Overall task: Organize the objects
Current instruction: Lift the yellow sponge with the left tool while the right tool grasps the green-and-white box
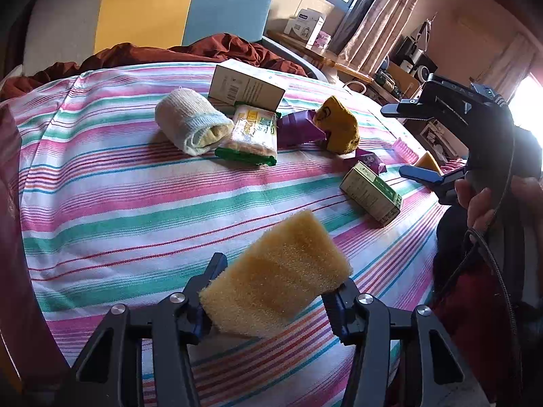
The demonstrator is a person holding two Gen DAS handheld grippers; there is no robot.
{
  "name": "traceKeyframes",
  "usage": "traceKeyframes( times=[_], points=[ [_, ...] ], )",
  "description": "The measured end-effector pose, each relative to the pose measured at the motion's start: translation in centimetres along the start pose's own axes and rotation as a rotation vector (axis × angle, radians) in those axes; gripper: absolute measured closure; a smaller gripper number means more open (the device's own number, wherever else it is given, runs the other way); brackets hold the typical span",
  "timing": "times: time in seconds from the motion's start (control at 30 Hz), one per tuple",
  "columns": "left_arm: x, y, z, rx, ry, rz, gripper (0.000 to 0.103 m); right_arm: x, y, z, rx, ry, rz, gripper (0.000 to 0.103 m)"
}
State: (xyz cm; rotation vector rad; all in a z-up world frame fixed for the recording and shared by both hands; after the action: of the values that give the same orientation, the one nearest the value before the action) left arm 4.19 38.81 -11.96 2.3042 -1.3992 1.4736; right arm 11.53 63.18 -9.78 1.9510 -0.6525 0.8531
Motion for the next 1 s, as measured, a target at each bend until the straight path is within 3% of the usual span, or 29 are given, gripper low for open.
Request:
traceKeyframes(
  times=[0.23,0.27,0.4,0.67,0.77,1.0],
  points=[
    [0.0,0.2,0.4,-0.025,-0.012,0.006,0.049,-2.2,-0.4,1.1,0.025,0.120,0.127,0.016],
    [0.0,0.3,0.3,-0.021,-0.011,0.011,0.049,-2.5,-0.3,1.4,0.029,0.141,0.119,0.016],
    [0.0,0.4,0.4,-0.015,-0.009,0.021,0.048,-4.0,1.9,2.7,0.069,0.255,-0.079,0.029],
    [0.0,0.4,0.4,-0.005,-0.011,0.028,0.047,-4.1,3.4,3.2,0.129,0.282,-0.178,0.029],
    [0.0,0.4,0.5,-0.002,-0.011,0.032,0.047,-4.6,5.0,4.4,0.190,0.353,-0.232,0.029],
    [0.1,0.5,0.5,0.001,-0.013,0.036,0.046,-5.0,5.4,5.2,0.279,0.363,-0.131,0.029]
  ],
)
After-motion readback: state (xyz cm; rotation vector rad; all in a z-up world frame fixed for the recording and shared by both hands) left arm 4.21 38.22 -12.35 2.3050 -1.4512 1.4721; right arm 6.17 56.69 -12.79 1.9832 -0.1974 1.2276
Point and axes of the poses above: each gripper's, at about its wrist camera, not at the fingertips, and x roughly against the way its jaws point, y to its left, z to its underside, the point moved 5 cm from there along -x, roughly the way its jaws point, and after that the axes turned 5 degrees about x, right-handed, at the moved point
